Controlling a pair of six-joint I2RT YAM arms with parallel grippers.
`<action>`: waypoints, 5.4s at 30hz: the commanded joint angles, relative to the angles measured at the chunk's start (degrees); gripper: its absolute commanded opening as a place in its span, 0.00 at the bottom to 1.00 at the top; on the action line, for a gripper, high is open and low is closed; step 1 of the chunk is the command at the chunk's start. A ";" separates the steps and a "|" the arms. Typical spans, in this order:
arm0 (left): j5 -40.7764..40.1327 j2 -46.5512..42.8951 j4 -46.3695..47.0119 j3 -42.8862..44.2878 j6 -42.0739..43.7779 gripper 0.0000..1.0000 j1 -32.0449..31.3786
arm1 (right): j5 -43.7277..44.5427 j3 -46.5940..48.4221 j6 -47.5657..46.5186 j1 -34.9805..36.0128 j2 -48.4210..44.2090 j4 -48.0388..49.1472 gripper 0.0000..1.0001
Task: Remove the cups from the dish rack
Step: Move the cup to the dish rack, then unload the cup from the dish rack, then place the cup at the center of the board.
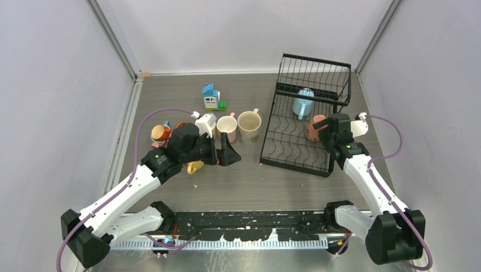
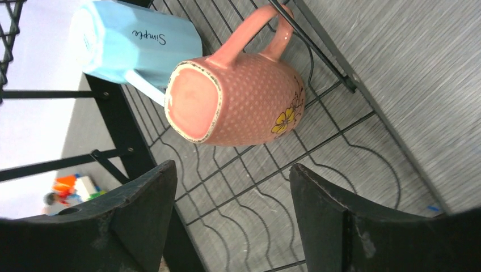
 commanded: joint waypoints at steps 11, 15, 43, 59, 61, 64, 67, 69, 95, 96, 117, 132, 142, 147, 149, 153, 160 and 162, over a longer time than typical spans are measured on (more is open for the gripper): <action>0.86 -0.44 2.86 -0.13 0.63 1.00 -0.20 | 17.45 0.81 -26.98 4.92 1.90 12.21 1.00; 0.65 -0.57 2.55 -0.22 0.73 1.00 -0.20 | 17.12 0.05 -31.71 5.46 4.16 18.45 1.00; 0.29 0.17 1.97 0.40 0.99 1.00 -0.21 | 22.36 3.37 -38.74 8.75 19.42 27.59 0.92; -0.05 0.79 1.65 0.49 0.49 1.00 -0.20 | 22.91 2.34 -37.06 8.87 19.57 27.31 0.50; -0.05 0.89 1.63 0.48 0.30 1.00 -0.20 | 22.67 2.68 -36.25 8.82 17.93 25.39 0.43; -0.19 0.90 1.70 0.42 -0.09 1.00 -0.25 | 21.83 3.81 -34.61 8.82 14.84 21.63 0.33; -0.46 0.92 1.81 0.27 -0.74 1.00 -0.20 | 20.93 4.27 -32.99 9.01 11.52 16.96 0.27; -0.56 0.98 2.03 0.15 -1.21 1.00 -0.20 | 20.38 4.52 -32.12 9.31 9.32 14.82 0.24; -2.59 6.48 19.14 -5.92 -19.72 0.99 -0.22 | 11.27 6.46 -24.00 19.96 -1.51 4.75 0.12; -2.97 6.98 20.23 -6.16 -20.46 0.99 -0.20 | 10.76 6.69 -23.67 20.30 -1.58 4.51 0.12; -7.58 22.97 42.96 -4.23 -33.99 0.93 -1.70 | -3.65 15.29 -13.21 21.46 -4.37 0.21 0.11; -5.77 24.21 51.80 -1.19 -43.90 0.86 -1.70 | -15.23 14.10 -2.58 22.05 -1.91 11.18 0.11; -4.62 22.71 58.81 -2.79 -51.41 0.66 -1.70 | -20.37 11.15 2.19 22.17 -0.70 20.37 0.12; -4.65 21.22 62.77 -3.32 -53.32 0.54 -1.61 | -23.35 9.08 6.79 22.17 0.34 27.50 0.13; -4.38 20.24 62.89 -3.11 -53.13 0.48 -1.61 | -24.41 8.50 8.30 22.17 0.86 29.53 0.13; -5.42 17.68 63.18 -3.54 -52.39 0.36 -1.61 | -26.07 7.79 10.85 22.10 2.28 33.36 0.13; -7.92 12.44 57.59 -3.08 -47.55 0.00 -1.52 | -27.61 7.69 11.93 22.15 3.33 35.50 0.14; -8.17 11.61 55.64 -2.11 -45.60 0.00 -1.53 | -27.91 7.83 11.81 22.16 3.48 35.97 0.20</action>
